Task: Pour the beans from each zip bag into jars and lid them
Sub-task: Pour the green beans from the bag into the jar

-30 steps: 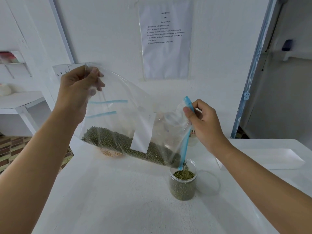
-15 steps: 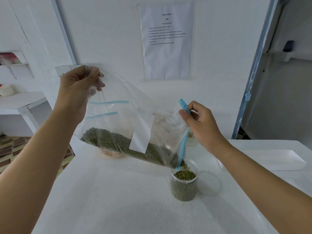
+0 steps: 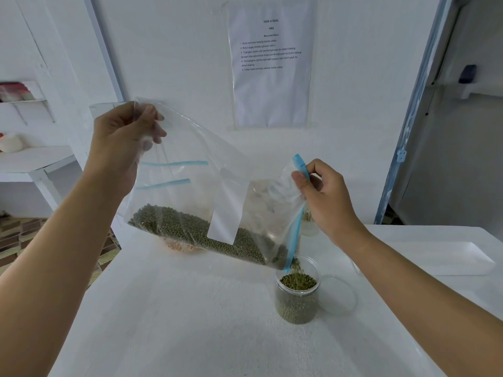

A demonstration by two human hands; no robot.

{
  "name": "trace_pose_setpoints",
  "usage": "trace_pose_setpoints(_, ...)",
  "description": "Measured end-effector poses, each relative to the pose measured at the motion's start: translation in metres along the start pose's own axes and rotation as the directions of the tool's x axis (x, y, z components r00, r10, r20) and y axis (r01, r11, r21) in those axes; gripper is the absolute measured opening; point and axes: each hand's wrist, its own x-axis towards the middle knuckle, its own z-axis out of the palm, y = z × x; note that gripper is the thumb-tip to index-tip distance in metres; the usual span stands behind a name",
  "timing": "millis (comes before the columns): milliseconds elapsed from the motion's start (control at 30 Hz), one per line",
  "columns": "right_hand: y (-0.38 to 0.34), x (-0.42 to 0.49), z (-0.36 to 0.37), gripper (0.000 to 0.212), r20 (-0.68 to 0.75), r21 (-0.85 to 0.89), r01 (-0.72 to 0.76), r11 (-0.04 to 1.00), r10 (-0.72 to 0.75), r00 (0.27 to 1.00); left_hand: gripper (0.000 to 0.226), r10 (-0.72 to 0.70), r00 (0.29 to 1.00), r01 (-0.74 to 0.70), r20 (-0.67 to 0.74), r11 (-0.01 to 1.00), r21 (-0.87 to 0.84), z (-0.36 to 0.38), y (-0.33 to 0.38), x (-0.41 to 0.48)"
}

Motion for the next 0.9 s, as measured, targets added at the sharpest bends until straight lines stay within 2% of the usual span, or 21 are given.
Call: trace_pose_setpoints(900,0.008,0.012,0.01,0.03,0.014,-0.035,0.015,0.999,-0.014,1.0,0.029,-0.008,1.0,0.008,-0.015,1.0,0.017,-0.005,-0.002,0.012)
